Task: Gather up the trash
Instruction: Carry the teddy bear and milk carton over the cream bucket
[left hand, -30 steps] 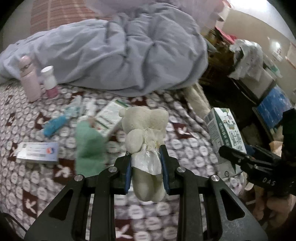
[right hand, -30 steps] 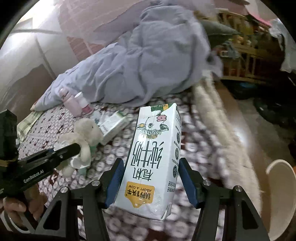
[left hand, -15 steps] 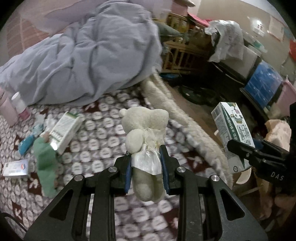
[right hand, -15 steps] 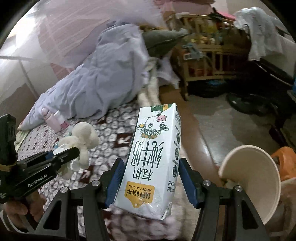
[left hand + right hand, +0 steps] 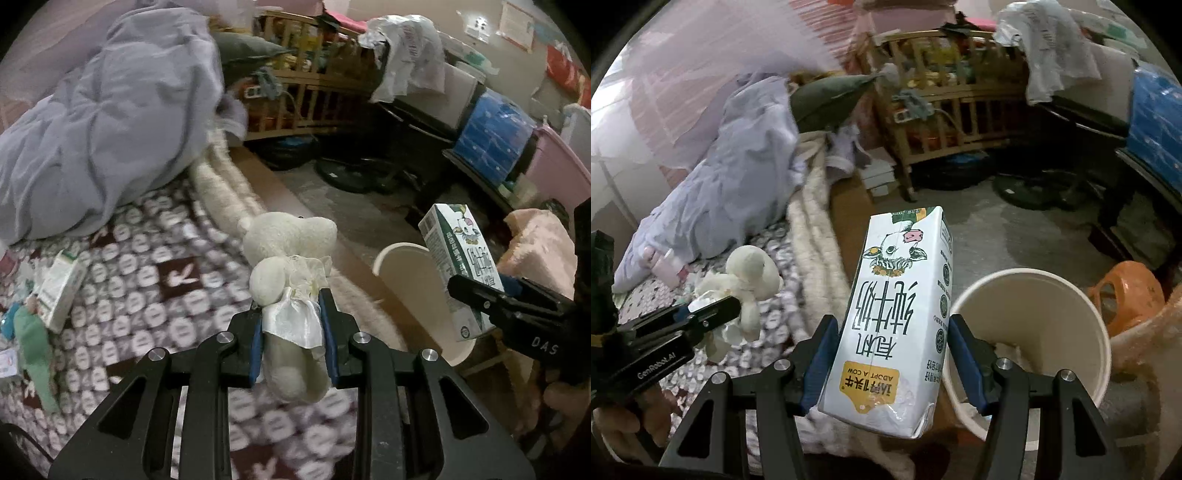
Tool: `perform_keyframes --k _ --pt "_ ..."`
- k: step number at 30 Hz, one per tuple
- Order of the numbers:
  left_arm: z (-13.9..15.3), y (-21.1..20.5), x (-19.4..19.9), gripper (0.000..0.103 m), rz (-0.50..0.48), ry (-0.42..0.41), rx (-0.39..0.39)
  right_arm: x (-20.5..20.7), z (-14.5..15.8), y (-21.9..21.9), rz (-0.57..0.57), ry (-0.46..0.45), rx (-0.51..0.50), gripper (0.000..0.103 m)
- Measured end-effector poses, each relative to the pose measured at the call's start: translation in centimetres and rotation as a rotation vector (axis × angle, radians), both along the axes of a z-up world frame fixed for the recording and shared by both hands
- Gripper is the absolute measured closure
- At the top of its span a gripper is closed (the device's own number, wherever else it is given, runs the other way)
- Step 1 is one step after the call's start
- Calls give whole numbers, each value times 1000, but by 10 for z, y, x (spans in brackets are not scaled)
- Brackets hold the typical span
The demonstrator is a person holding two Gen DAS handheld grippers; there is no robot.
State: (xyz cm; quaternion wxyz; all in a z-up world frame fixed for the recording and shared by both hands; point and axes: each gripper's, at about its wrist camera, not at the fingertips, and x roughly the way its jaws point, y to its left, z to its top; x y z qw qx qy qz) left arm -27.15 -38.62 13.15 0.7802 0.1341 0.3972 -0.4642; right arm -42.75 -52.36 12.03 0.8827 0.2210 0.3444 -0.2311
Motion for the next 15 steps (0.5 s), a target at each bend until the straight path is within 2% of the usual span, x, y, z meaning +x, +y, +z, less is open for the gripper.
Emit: perform_keyframes --k 15 --pt "-17 -69 -37 79 -143 89 10 -46 -31 -48 -133 50 57 44"
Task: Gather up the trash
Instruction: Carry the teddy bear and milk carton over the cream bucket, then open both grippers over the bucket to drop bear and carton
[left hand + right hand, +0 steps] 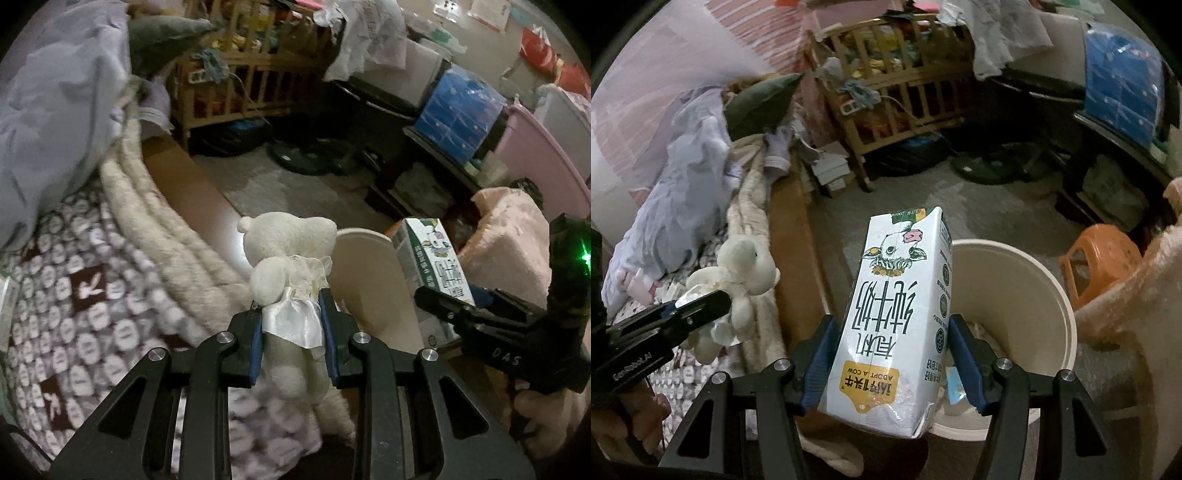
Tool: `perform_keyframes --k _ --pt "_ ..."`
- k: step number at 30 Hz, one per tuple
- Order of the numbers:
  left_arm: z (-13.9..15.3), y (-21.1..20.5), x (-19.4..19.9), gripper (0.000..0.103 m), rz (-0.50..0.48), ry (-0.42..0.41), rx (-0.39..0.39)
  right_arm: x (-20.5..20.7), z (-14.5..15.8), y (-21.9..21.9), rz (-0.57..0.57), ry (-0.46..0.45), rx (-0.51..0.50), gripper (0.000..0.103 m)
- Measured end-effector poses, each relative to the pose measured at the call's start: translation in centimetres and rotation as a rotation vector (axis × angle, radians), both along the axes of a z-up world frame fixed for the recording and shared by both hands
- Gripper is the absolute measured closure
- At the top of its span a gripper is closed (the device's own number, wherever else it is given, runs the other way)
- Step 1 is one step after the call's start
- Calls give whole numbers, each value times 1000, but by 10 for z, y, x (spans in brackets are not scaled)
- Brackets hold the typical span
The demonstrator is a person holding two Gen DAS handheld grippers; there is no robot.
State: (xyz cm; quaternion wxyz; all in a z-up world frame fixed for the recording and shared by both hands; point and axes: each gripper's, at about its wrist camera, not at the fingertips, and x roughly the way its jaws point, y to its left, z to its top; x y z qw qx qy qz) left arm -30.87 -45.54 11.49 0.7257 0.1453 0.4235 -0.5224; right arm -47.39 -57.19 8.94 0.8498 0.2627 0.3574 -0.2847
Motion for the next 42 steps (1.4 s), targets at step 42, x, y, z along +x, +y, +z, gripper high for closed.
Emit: perform_keyframes --k 42 --pt "-13 3 -2 50 34 -50 30 -8 -36 -6 -98 45 85 40"
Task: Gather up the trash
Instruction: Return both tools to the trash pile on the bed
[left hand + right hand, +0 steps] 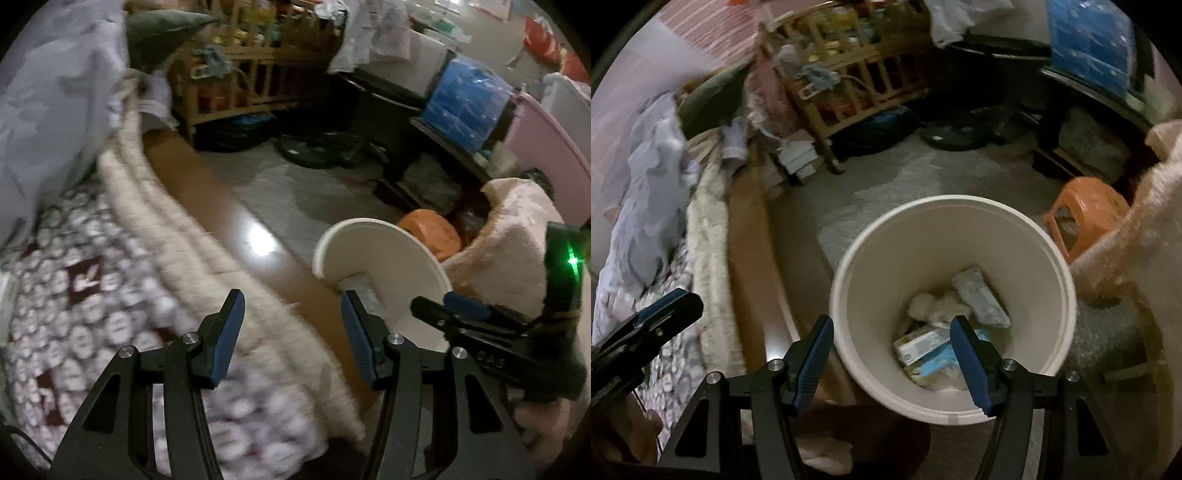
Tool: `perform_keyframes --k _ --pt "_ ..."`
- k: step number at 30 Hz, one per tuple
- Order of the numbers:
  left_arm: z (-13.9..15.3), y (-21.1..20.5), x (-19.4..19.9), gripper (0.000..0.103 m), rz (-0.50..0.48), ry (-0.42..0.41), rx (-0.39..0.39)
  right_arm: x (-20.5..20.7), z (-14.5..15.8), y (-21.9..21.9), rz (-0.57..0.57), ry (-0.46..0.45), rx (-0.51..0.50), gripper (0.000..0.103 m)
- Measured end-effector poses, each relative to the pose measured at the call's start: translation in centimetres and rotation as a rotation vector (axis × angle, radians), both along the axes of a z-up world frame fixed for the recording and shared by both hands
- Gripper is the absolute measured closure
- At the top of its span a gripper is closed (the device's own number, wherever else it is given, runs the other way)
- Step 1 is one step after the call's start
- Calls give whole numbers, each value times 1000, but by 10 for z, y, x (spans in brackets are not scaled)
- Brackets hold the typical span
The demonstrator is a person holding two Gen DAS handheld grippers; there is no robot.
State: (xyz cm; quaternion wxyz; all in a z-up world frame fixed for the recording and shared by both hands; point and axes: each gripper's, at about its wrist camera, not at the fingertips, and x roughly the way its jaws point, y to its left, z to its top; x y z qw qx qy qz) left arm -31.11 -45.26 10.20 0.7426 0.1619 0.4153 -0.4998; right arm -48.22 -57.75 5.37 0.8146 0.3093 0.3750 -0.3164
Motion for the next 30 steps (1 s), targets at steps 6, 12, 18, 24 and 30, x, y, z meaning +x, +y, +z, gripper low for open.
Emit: perform_keyframes --k 6,12,18,24,30 --pt "6 41 29 50 100 -36 -5 31 13 26 65 -23 -21 40" --pt "14 82 58 50 193 -66 -16 69 21 59 157 -34 -39 39" --pt "19 127 87 50 293 -92 -10 114 31 95 256 -50 -50 38" --pt "23 175 112 50 390 -109 -8 154 41 135 354 -67 -65 37" --pt "20 221 135 50 480 -111 -2 192 44 174 443 -69 -70 37"
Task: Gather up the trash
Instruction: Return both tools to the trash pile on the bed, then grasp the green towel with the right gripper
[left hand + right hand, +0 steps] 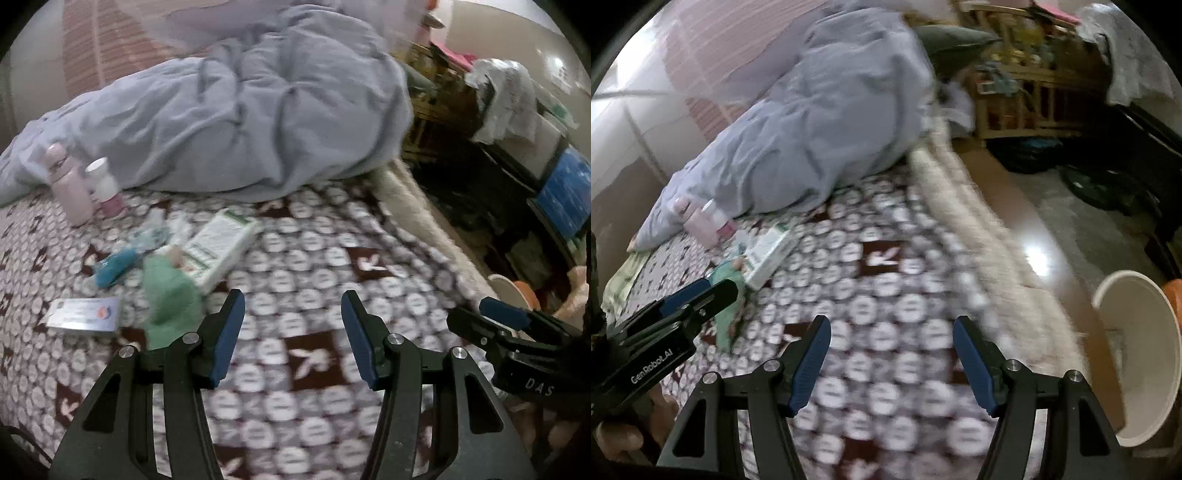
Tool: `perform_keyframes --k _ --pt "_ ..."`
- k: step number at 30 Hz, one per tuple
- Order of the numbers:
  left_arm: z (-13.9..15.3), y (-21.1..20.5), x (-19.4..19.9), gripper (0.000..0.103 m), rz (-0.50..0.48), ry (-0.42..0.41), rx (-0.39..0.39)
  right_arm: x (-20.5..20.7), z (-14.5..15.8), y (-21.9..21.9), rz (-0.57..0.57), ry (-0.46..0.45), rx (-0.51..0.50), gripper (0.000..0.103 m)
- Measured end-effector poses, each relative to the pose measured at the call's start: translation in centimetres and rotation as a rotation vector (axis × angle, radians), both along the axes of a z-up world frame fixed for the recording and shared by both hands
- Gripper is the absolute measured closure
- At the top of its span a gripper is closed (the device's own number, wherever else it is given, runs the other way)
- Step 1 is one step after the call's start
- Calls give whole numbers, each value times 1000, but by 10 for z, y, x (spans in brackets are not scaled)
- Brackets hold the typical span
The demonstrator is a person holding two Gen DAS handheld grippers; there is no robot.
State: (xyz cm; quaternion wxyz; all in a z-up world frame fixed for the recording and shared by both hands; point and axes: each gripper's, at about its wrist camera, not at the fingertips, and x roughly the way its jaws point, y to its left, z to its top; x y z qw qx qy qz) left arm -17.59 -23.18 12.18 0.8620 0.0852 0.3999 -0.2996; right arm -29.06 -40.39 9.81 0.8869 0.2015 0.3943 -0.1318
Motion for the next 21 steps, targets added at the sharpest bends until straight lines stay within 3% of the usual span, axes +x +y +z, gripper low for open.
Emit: perform_keyframes --k 10,21 --pt "-10 71 32 50 114 9 23 55 -7 65 146 24 -13 36" --pt "-42 167 74 50 262 70 110 109 -25 107 251 66 13 36"
